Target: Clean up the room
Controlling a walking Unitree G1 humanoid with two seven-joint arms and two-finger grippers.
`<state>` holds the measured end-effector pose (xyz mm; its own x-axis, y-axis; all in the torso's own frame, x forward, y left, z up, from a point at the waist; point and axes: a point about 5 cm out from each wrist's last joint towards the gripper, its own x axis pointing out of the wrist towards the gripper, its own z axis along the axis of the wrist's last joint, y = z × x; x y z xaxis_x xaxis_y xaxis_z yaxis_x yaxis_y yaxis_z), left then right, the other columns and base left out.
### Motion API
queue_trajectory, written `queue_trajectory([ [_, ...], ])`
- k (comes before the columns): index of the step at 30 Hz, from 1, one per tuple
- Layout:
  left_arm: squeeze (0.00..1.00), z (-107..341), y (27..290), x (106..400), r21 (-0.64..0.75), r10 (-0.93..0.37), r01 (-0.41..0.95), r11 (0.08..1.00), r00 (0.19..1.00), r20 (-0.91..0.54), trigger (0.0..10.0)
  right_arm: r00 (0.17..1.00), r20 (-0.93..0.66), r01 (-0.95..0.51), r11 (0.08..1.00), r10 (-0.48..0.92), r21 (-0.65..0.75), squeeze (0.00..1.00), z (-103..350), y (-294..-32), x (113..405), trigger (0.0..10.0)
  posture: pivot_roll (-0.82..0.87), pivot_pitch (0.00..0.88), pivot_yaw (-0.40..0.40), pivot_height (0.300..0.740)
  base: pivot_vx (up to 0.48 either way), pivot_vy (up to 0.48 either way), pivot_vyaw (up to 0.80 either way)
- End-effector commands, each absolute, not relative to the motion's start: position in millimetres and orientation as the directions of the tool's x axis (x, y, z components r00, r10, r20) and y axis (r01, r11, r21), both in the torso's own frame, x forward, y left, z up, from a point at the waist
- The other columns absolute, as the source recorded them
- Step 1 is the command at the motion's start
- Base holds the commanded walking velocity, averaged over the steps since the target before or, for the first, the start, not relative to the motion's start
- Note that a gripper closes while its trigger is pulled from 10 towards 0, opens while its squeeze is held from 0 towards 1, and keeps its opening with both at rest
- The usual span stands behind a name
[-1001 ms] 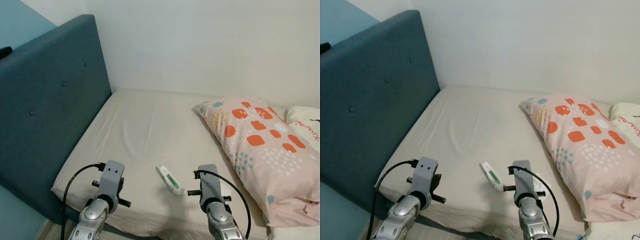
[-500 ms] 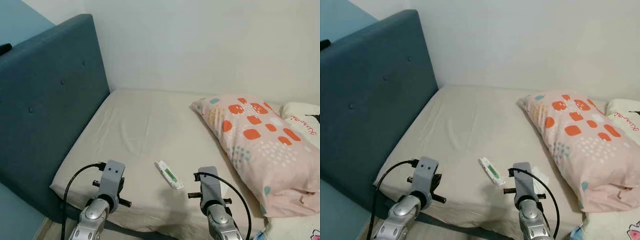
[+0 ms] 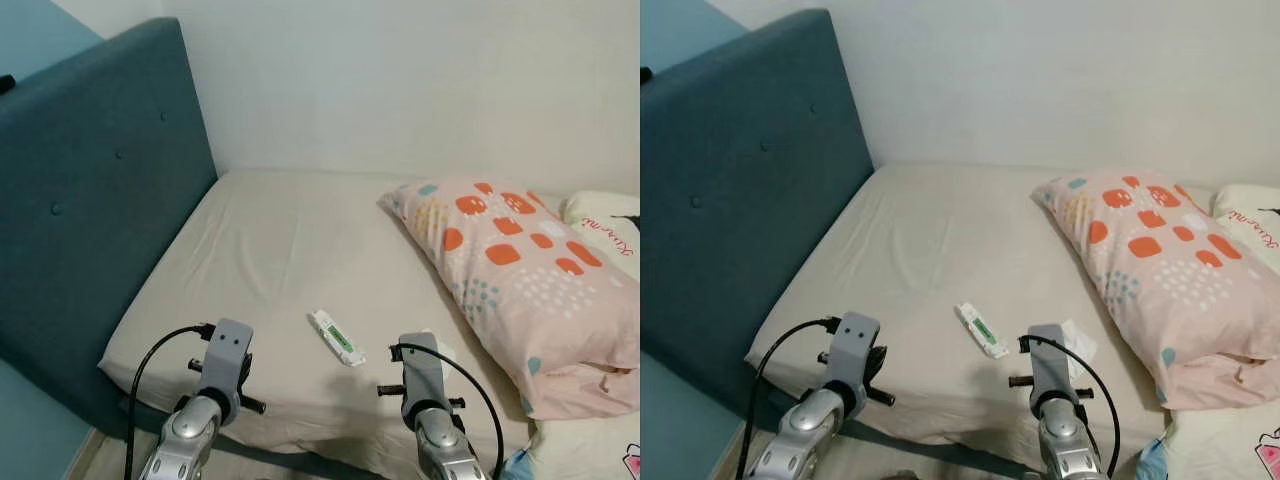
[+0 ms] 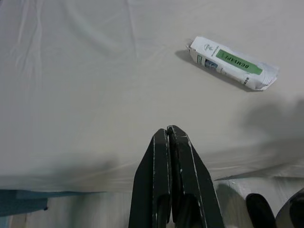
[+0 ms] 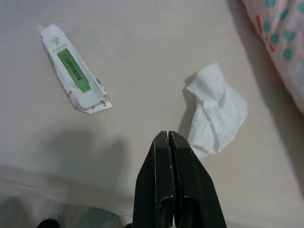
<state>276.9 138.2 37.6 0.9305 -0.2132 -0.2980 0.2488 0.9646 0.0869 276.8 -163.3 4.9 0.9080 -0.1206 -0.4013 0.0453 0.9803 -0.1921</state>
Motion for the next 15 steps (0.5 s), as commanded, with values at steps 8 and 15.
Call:
queue_trajectory([
  [8, 0.0, 34, 150, 277, 0.096, -0.132, 0.172, 0.98, 0.934, -0.332, 10.0, 0.905, -0.413, 0.024, 0.983, -0.099, -0.184, 0.0, 5, -160, 276, 10.0, 0.03, 0.155, 0.04, 0.63, 0.0, 0.0, 0.0],
  [15, 0.0, 37, 155, 281, 0.097, -0.118, 0.158, 0.983, 0.936, -0.333, 10.0, 0.912, -0.406, -0.014, 0.983, -0.063, -0.186, 0.0, 10, -159, 283, 10.0, 0.03, 0.178, 0.034, 0.63, 0.0, 0.0, 0.0],
])
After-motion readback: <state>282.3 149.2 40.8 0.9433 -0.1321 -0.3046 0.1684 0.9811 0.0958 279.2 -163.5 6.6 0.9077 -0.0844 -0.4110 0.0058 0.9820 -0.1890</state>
